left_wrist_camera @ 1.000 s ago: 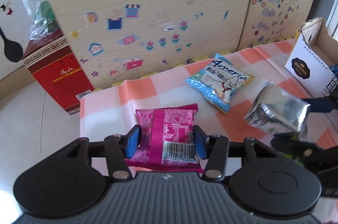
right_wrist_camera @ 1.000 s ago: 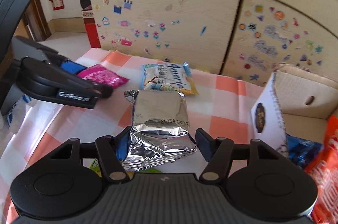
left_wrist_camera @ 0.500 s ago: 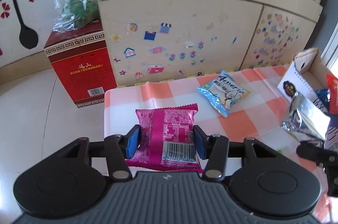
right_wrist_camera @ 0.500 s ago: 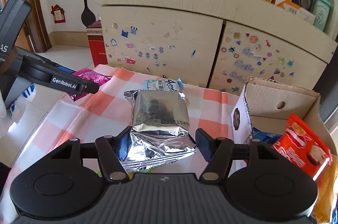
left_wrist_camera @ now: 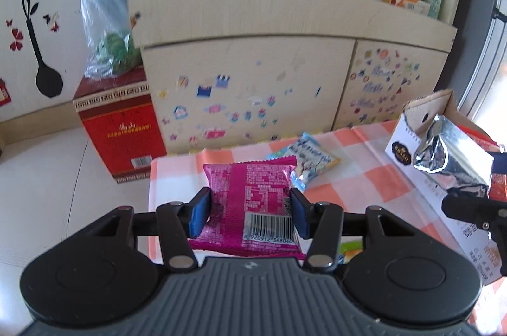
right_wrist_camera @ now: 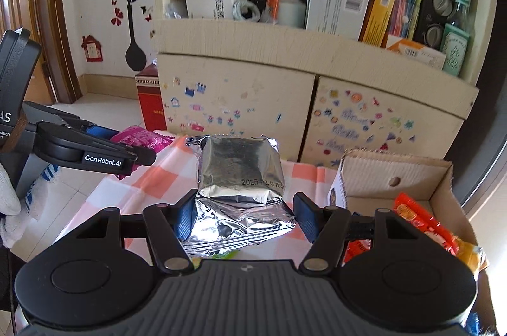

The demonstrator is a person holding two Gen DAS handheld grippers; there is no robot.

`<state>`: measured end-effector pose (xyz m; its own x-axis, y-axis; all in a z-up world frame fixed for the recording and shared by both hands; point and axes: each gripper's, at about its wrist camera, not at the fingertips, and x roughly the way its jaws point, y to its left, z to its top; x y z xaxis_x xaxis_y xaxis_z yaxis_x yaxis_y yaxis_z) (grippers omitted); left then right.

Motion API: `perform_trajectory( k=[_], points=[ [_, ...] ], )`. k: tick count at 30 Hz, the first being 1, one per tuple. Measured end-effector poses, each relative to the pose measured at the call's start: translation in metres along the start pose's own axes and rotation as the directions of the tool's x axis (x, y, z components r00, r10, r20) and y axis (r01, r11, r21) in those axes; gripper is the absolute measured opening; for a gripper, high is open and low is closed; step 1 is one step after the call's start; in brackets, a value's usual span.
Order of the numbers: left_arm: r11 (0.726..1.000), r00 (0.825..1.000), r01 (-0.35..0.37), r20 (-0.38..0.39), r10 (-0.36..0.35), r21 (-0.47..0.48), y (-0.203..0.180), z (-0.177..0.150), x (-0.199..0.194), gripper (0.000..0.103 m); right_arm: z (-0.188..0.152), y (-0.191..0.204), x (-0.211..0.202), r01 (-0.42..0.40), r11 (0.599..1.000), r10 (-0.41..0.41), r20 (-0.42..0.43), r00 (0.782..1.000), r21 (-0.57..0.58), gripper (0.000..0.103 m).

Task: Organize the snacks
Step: 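Carry the pink and silver bags over the cardboard box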

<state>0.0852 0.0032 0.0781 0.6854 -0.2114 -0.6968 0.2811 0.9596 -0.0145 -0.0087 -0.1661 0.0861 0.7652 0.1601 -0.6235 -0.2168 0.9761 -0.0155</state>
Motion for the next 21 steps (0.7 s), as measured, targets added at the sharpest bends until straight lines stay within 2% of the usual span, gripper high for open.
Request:
perform_trajectory(
  k=[4, 12, 21],
  points=[
    [1.000, 1.000, 0.019, 0.018, -0.019, -0.014, -0.008, 0.007, -0.001, 0.051, 0.001, -0.006, -0.003, 0.010, 1.000, -0.010, 0.007, 1.000, 0.002, 0.070],
    [0.997, 0.996, 0.073, 0.048, -0.074, 0.017, -0.040, 0.014, -0.002, 0.051, 0.007, -0.027, -0.019, 0.056, 0.998, -0.058, 0.043, 0.997, 0.041, 0.070],
    [0.988, 0.985, 0.147, 0.085, -0.151, 0.049, -0.081, 0.021, -0.009, 0.052, 0.007, -0.056, -0.035, 0.125, 0.987, -0.131, 0.056, 0.990, 0.096, 0.070]
  ],
)
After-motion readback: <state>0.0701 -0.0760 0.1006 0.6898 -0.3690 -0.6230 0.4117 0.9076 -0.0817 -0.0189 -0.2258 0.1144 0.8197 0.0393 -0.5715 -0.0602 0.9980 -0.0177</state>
